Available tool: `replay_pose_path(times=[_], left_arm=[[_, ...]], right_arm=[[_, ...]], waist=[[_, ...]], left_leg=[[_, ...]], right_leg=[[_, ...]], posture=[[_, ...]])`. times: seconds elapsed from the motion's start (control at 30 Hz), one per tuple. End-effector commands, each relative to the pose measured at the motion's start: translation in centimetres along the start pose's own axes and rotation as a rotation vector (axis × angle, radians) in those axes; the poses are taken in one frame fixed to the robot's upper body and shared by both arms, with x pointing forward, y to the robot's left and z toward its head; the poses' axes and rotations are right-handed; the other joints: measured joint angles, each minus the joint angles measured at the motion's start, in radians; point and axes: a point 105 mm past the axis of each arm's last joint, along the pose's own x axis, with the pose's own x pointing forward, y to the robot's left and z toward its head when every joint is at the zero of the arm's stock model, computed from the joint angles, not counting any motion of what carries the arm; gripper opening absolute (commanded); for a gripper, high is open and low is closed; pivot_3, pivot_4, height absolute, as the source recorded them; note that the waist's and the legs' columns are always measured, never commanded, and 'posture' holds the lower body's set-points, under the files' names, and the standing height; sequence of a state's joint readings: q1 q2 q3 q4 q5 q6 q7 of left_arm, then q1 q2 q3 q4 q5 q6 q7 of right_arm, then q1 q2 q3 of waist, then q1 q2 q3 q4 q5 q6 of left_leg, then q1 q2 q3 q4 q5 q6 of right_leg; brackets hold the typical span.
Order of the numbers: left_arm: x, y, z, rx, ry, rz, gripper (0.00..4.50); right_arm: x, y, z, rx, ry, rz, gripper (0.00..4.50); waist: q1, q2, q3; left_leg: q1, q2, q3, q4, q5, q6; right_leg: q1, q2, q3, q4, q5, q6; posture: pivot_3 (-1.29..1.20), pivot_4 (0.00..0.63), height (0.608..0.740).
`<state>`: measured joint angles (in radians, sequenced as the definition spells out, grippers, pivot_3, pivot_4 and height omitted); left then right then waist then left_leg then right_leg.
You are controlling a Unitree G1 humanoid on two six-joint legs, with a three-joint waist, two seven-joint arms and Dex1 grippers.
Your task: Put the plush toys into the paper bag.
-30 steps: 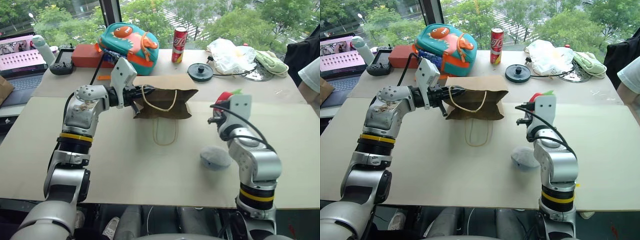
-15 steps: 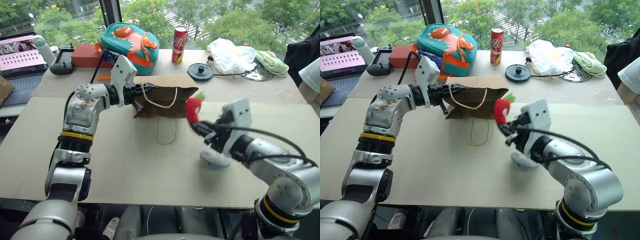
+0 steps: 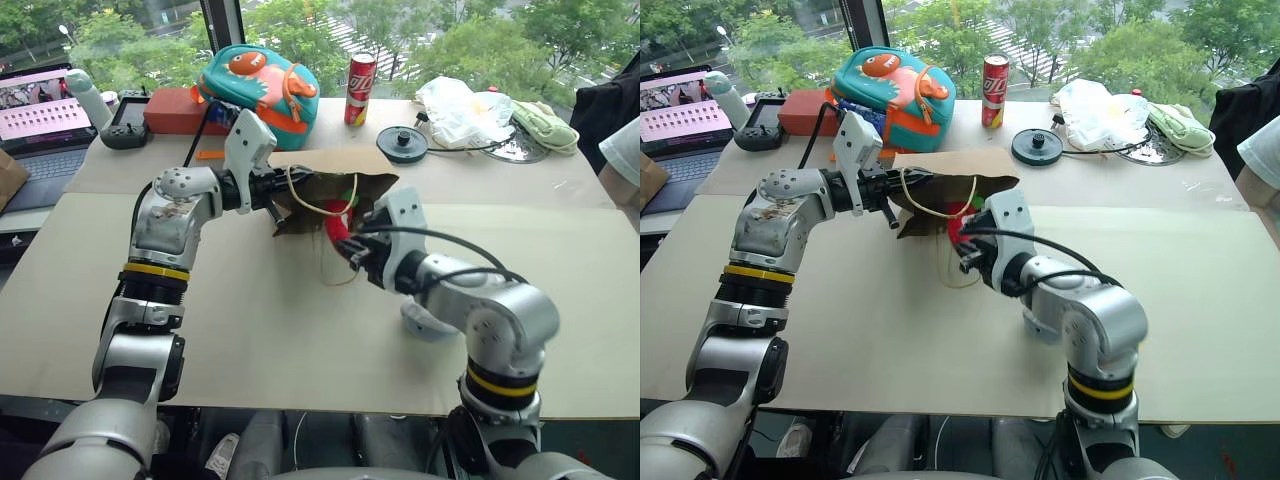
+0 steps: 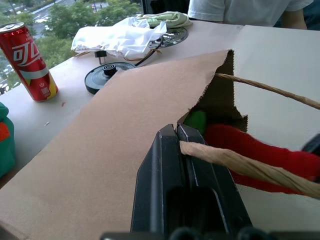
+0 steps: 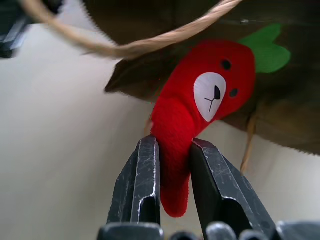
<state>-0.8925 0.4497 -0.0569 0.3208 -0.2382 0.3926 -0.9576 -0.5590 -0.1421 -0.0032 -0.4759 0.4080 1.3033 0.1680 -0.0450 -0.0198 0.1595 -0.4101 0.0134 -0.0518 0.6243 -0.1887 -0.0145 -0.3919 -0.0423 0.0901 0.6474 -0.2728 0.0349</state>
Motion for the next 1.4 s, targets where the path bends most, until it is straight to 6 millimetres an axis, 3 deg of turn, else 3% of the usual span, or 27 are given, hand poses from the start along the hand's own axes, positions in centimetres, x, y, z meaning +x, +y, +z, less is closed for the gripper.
replay_pose_path(times=[0.03,0.27,0.4,0.77,0.87,0.97,1.13,1.4], left_arm=[[-0.1,-0.1,2.1,0.049,-0.051,-0.013,0.0],[-0.1,-0.5,2.0,0.055,-0.05,-0.034,0.0],[-0.1,-0.6,2.0,0.057,-0.05,-0.037,0.0],[0.0,-0.5,2.0,0.059,-0.05,-0.039,0.0],[0.0,-0.4,2.0,0.06,-0.049,-0.037,0.0],[-0.1,-0.4,2.0,0.06,-0.047,-0.033,0.0],[-0.1,-0.3,2.0,0.06,-0.045,-0.027,0.0],[-0.2,-0.1,1.9,0.059,-0.043,-0.017,0.0]], right_arm=[[1.6,-0.4,2.3,-0.012,-0.087,-0.021,1.06],[4.7,-1.3,4.1,0.094,-0.162,-0.093,1.06],[5.8,-2.3,3.7,0.122,-0.162,-0.156,1.06],[6.2,-5.0,3.4,0.189,-0.196,-0.299,1.06],[6.0,-5.4,3.2,0.189,-0.197,-0.321,1.71],[5.5,-5.8,3.0,0.191,-0.194,-0.338,2.72],[4.9,-4.6,3.3,0.174,-0.185,-0.282,4.4],[1.3,-3.3,2.8,0.145,-0.176,-0.195,4.4]], waist=[[0.0,0.0,0.0],[-0.006,0.0,0.0],[-0.004,0.0,0.0],[-0.003,0.0,0.0],[-0.004,0.0,0.0],[-0.004,0.0,0.0],[-0.004,0.0,0.0],[-0.002,0.0,0.0]], left_leg=[[0.0,0.0,0.0,0.0,0.0,0.0],[0.0,0.001,0.0,-0.001,0.0,0.0],[-0.001,0.0,0.0,-0.001,0.0,0.0],[-0.002,0.0,0.0,-0.002,0.0,0.0],[-0.002,0.0,0.0,-0.002,0.0,0.0],[-0.002,0.0,0.0,-0.002,0.0,0.0],[-0.003,0.0,0.0,-0.002,0.0,0.0],[-0.006,0.0,0.0,-0.002,0.0,0.0]], right_leg=[[-0.001,0.0,0.0,0.0,0.0,0.0],[-0.002,0.0,0.0,0.001,0.0,0.0],[-0.002,0.0,0.0,0.002,0.0,-0.001],[-0.003,0.0,0.0,0.002,0.001,-0.001],[-0.003,0.0,0.0,0.003,0.001,-0.001],[-0.004,0.0,0.0,0.003,0.001,-0.001],[-0.004,0.0,0.0,0.003,0.001,-0.001],[-0.009,0.0,0.0,0.009,0.001,-0.001]], posture=[[0.0,0.15,0.739],[0.0,0.15,0.739],[0.0,0.15,0.739],[0.0,0.15,0.739],[0.0,0.15,0.739],[0.0,0.15,0.739],[0.0,0.15,0.739],[0.0,0.15,0.739]])
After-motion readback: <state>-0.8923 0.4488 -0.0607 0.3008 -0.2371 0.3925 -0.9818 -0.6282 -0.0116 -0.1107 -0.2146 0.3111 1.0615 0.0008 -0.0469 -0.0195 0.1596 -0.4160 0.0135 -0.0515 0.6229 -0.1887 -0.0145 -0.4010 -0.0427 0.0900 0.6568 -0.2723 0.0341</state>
